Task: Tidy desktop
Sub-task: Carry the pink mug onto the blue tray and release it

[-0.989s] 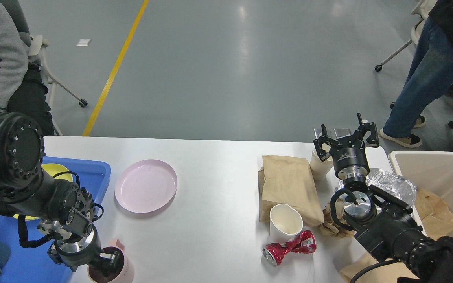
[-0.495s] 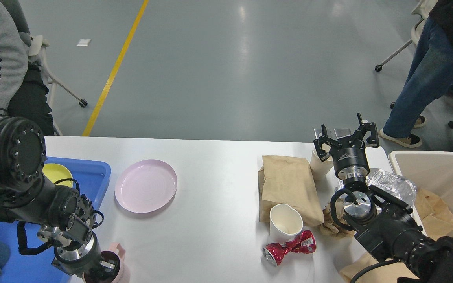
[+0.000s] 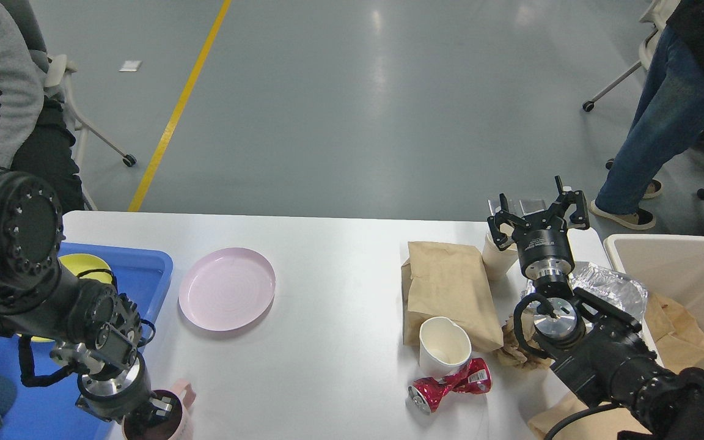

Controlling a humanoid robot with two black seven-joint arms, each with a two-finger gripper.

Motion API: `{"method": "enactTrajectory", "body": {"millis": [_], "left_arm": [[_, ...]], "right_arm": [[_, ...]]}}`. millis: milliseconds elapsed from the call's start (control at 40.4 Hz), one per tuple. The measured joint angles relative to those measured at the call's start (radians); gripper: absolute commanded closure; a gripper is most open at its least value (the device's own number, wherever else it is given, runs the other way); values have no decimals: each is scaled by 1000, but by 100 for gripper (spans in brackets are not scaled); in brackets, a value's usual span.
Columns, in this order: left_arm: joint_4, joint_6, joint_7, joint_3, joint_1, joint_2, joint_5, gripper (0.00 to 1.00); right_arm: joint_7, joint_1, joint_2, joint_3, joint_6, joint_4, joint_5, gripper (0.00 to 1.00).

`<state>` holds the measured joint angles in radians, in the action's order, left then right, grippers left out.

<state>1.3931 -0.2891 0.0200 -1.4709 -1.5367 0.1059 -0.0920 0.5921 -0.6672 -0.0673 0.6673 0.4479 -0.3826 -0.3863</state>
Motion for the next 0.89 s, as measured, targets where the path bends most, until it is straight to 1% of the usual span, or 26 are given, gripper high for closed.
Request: {"method": "enactTrajectory", "body": {"millis": [49, 74, 198, 223, 247, 297, 346, 396, 470, 593, 668, 767, 791, 816, 865, 890], "left_arm": [[0, -24, -2, 0, -26, 9, 0, 100], [0, -60, -5, 0, -60, 23, 0, 100], [-1, -179, -19, 0, -165, 77, -1, 100], [-2, -240, -26, -1, -222, 105, -1, 100], [-3, -276, -28, -7, -256, 123, -2, 100], [-2, -315, -31, -16, -293, 143, -2, 100], [-4, -375, -37, -44, -357, 181, -8, 100], [-3, -405, -41, -63, -386, 201, -11, 100], [-4, -429, -43, -95, -414, 229, -15, 100], [-12, -429, -44, -139, -421, 264, -19, 100], [-17, -401, -44, -149, -402, 286, -19, 100], [-19, -321, -44, -146, -335, 319, -19, 100], [-19, -293, -43, -144, -311, 326, -19, 100], [-19, -244, -43, -141, -275, 334, -19, 100], [-19, -195, -42, -140, -240, 339, -19, 100], [-19, -158, -42, -139, -214, 342, -19, 100]], "right_arm": [[0, 0, 0, 0, 0, 0, 0, 0], [0, 0, 0, 0, 0, 0, 0, 0], [0, 0, 0, 0, 0, 0, 0, 0], [0, 0, 0, 0, 0, 0, 0, 0], [0, 0, 0, 0, 0, 0, 0, 0], [0, 0, 0, 0, 0, 0, 0, 0], [0, 0, 0, 0, 0, 0, 0, 0], [0, 0, 0, 0, 0, 0, 0, 0], [0, 0, 0, 0, 0, 0, 0, 0], [0, 0, 0, 0, 0, 0, -1, 0], [0, 0, 0, 0, 0, 0, -1, 0], [0, 0, 0, 0, 0, 1, -1, 0], [0, 0, 0, 0, 0, 1, -1, 0], [0, 0, 0, 0, 0, 1, -1, 0], [0, 0, 0, 0, 0, 1, -1, 0], [0, 0, 0, 0, 0, 1, -1, 0]]}}
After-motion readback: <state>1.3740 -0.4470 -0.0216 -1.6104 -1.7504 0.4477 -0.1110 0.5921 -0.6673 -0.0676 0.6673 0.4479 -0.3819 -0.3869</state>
